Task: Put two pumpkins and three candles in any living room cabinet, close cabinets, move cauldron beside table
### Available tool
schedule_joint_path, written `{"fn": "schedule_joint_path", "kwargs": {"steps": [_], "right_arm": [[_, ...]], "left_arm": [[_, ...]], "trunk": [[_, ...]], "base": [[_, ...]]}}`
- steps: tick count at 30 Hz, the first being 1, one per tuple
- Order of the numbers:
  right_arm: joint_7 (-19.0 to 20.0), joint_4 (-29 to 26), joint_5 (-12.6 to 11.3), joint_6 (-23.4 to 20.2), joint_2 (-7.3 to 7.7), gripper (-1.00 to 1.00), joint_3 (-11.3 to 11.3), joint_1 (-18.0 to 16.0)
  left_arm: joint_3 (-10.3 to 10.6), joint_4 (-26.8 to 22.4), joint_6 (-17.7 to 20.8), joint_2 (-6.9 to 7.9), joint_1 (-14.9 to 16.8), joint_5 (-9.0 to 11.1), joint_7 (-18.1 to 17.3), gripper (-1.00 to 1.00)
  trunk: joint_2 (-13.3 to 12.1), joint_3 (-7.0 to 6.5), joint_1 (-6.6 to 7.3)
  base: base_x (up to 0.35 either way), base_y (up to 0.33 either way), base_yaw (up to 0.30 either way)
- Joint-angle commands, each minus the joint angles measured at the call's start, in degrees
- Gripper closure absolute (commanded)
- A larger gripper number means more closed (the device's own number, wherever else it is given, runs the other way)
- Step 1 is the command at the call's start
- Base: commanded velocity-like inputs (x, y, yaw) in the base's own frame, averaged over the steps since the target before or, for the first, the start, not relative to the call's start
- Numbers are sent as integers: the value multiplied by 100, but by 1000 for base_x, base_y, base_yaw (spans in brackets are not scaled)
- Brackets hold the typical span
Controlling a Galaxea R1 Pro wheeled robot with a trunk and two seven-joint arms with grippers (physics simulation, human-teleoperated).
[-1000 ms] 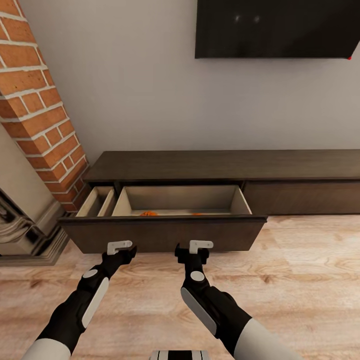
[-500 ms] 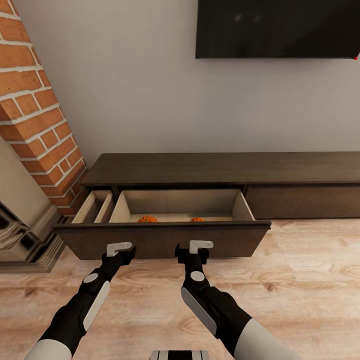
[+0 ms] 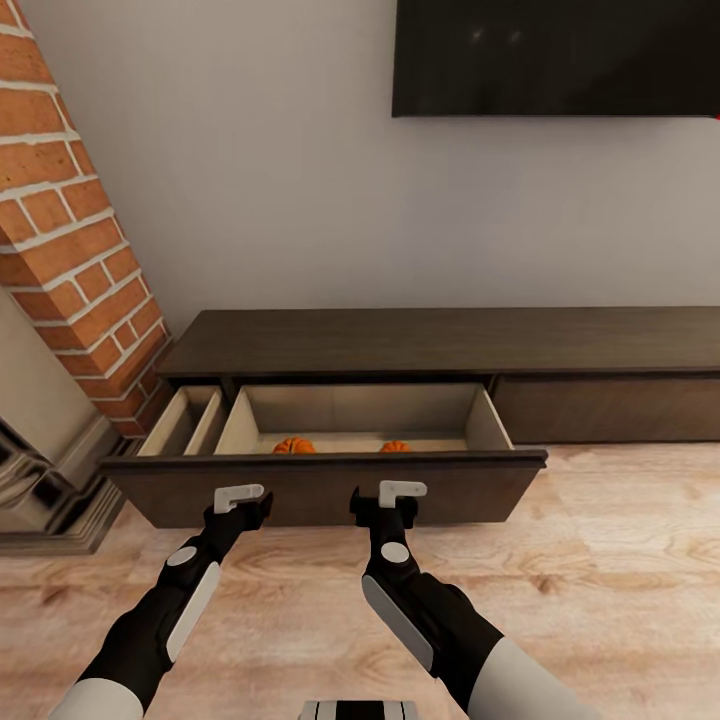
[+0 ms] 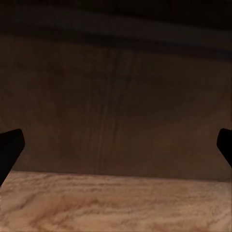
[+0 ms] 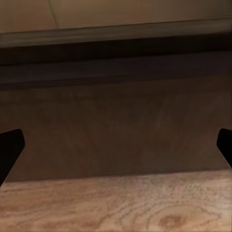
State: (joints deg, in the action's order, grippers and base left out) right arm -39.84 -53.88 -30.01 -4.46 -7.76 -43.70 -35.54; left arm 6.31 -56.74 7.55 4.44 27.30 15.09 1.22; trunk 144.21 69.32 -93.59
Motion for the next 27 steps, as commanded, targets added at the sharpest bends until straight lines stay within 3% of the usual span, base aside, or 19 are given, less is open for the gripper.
{"fn": "schedule_joint_path", "kwargs": {"steps": [1,27], "right_arm": [[-41,-8,-14,-36,3,-100,-16,-6],[-41,-13,-5,-30,3,-100,-16,-6]], "left_arm": [[14,-8,27,6,2,55,14,-100],[2,-10,27,10,3,58,18,-100]], "trunk": [[2,5,1],[2,5,1]], "base": [[36,0,0],[94,0,0]]}}
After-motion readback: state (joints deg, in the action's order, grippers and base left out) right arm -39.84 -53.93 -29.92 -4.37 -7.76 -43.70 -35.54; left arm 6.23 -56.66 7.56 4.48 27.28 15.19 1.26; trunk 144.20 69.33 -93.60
